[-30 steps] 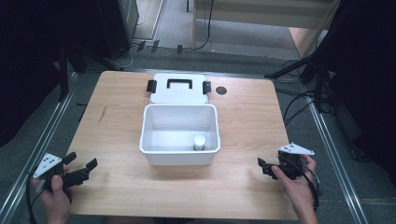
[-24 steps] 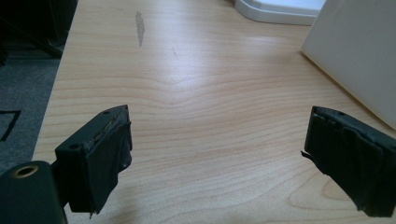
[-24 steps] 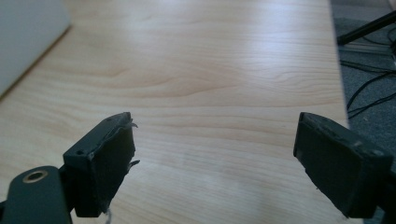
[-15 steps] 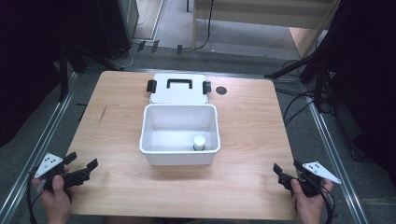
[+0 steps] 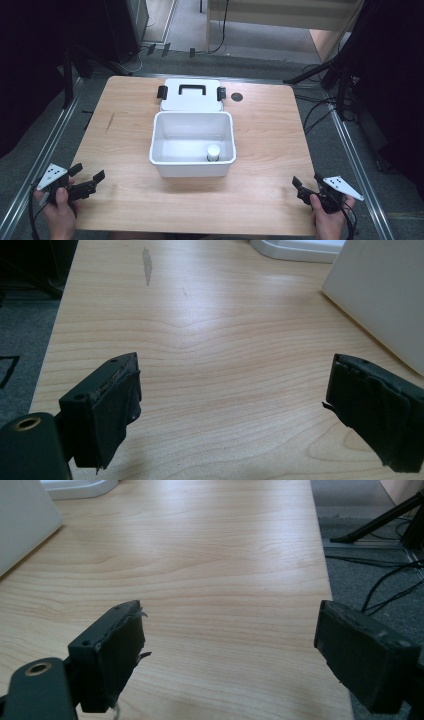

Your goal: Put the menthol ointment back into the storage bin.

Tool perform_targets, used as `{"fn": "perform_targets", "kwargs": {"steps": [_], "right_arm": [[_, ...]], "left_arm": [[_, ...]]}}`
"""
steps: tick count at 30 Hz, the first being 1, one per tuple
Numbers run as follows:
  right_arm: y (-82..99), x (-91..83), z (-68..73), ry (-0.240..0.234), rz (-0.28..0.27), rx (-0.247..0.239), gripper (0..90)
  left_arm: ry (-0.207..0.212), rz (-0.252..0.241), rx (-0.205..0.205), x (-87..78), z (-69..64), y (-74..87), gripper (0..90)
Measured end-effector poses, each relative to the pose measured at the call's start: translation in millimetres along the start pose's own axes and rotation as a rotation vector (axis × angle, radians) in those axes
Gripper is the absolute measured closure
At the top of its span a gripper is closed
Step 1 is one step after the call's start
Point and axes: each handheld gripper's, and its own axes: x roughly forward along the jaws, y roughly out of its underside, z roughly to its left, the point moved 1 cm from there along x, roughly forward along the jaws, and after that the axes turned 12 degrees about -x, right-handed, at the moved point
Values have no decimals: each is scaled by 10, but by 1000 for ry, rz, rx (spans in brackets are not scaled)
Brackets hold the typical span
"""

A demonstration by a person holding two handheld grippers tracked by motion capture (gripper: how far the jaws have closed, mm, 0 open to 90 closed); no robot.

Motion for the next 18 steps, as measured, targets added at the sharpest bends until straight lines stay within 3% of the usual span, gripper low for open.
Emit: {"fn": "perform_targets", "kwargs": {"steps": [3,11,18], "right_arm": [[-5,13,21,3,14,-24,133],[3,9,-33,-20,11,35,133],[4,21,-52,-9,29,54,133]], "left_arm": [[-6,-1,1,1,-3,2,82],[-4,3,9,4,-15,6,83],[-15,15,17,29,-23,-6,83]]}}
